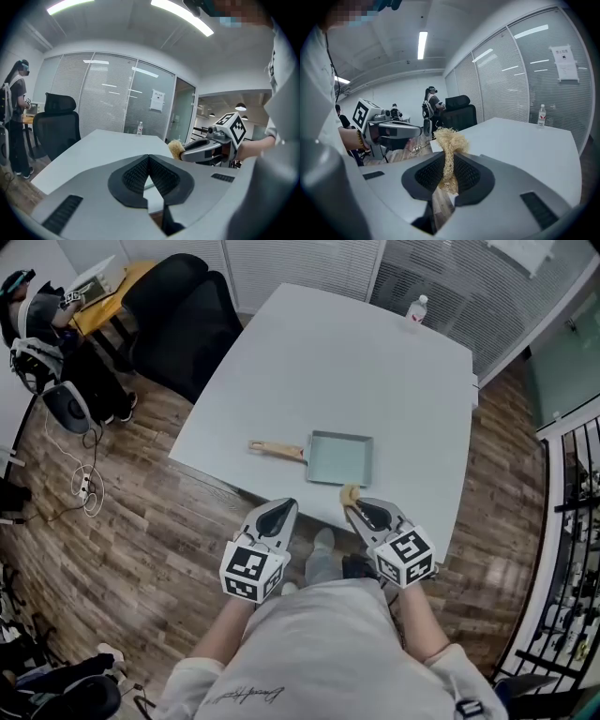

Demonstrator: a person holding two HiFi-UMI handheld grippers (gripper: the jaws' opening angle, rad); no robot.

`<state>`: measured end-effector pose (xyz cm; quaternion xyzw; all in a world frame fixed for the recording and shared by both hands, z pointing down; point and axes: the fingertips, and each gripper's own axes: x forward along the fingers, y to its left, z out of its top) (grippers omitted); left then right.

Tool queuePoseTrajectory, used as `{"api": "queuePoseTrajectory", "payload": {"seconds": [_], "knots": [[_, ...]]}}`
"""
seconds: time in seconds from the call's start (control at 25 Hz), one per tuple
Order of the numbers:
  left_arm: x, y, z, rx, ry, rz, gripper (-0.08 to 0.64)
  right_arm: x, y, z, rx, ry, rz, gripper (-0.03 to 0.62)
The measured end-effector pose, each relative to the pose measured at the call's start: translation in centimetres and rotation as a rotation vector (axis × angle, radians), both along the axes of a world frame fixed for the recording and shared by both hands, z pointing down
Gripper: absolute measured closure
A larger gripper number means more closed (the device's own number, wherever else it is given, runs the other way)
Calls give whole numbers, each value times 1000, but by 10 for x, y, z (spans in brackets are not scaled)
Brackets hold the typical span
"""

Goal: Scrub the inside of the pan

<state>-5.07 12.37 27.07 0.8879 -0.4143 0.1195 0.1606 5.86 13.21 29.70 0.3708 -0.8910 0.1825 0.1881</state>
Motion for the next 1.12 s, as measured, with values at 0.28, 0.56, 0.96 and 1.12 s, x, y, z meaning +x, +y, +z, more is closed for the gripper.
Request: {"api": "queuePoseTrajectory", "payload": {"seconds": [0.28, 0.56, 0.96, 1.12], "knots": [[12, -46, 3, -14, 11, -25, 549, 16, -51, 3, -9, 5, -27, 525], [27, -76, 10, -46, 24, -46, 549, 31, -83, 8, -14, 1, -53, 525], [31, -99, 10, -31, 1, -8, 549, 43, -101, 16, -36, 3, -9, 525], [26, -110, 14, -34, -12, 33, 549, 40, -107, 17, -41, 10, 22, 524]]}}
